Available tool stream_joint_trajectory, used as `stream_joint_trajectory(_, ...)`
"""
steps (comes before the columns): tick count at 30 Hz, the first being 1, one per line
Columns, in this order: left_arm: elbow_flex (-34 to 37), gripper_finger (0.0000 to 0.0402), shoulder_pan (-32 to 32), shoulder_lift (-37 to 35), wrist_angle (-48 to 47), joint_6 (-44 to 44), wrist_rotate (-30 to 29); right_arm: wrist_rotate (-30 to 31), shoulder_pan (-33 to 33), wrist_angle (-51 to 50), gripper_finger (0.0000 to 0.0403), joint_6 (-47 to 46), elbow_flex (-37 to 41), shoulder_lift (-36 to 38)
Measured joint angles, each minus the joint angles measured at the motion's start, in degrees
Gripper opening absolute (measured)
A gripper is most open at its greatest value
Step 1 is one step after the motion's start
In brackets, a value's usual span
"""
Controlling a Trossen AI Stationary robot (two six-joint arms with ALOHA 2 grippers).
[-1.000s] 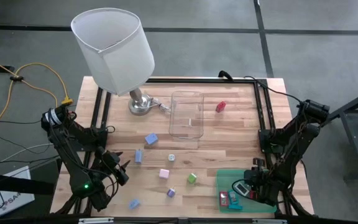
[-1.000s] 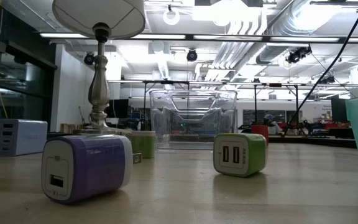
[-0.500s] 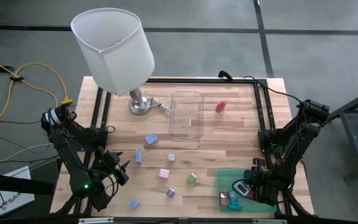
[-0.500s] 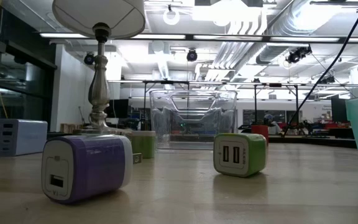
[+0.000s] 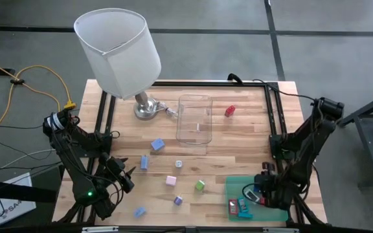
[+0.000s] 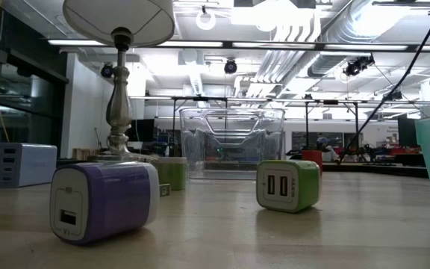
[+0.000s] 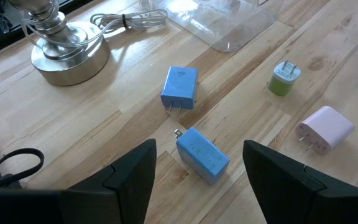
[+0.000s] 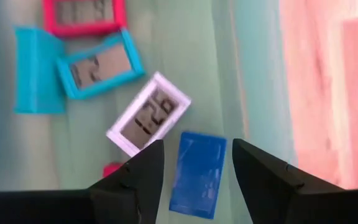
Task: Pick & Place Office items
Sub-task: Put the red charger adapter into the transparent bin
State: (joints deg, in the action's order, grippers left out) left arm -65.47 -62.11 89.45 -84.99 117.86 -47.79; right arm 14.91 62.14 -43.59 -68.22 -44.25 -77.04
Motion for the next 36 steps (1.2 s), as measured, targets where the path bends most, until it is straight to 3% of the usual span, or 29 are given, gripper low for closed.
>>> stream_joint_trajectory(8, 0.01, 0.0232, 0.00, 0.00, 0.00, 0.00, 0.00, 0.05, -4.53, 0.13, 0.0178, 7.93, -0.05, 6.84)
stream_joint_trajectory(20, 0.02, 0.0232, 0.00, 0.00, 0.00, 0.00, 0.01, -0.15, -14.13, 6.00, 0.0178, 25.41, -0.05, 10.11)
stream_joint_trajectory(36, 0.02, 0.0232, 0.00, 0.02, 0.01, 0.00, 0.02, -8.43, -30.87, 10.93, 0.0178, 45.04, -0.07, 18.33)
